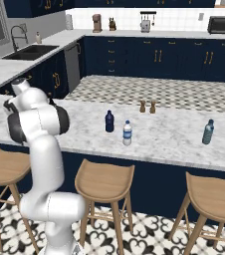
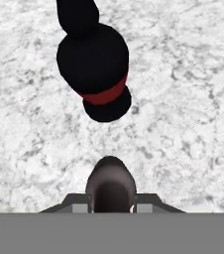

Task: Move the plastic bottles in the middle to the plastics group, and the glass bottles in the middle to the glass group.

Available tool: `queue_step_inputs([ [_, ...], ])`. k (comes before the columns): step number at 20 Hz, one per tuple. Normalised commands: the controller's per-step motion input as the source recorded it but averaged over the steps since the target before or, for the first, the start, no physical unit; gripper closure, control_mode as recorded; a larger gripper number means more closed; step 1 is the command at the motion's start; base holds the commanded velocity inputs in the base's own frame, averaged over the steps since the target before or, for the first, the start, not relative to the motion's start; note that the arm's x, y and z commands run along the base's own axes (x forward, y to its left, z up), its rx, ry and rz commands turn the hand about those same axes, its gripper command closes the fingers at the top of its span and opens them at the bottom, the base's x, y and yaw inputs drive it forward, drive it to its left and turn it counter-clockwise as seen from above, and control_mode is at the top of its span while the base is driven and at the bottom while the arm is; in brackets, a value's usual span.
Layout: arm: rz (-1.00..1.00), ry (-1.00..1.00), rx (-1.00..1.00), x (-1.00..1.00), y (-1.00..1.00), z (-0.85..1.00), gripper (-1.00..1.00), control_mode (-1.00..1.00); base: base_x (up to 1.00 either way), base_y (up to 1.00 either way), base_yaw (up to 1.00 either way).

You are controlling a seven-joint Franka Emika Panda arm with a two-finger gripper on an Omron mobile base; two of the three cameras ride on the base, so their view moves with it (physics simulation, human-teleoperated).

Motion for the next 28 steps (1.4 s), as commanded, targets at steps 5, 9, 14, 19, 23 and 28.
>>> queue_step_inputs([
  [5,0.01,-0.01,0.00,0.46,0.18,-0.12,1.00,-1.00,0.00,0.00,0.00],
  [9,0.00,0.00,0.00,0.35,0.17,-0.24,1.00,-1.00,0.00,0.00,0.00],
  [14,0.04,0.00,-0.03,0.07,-0.09,-0.35,1.00,-1.00,0.00,0.00,0.00],
  [19,0.10,0.00,-0.01,-0.08,-0.49,-0.38,1.00,-1.00,0.00,0.00,0.00],
  [23,0.11,0.00,0.00,-0.09,-0.37,-0.37,1.00,-1.00,0.00,0.00,0.00],
  [28,0.08,0.00,0.00,-0.04,-0.16,-0.39,1.00,-1.00,0.00,0.00,0.00],
])
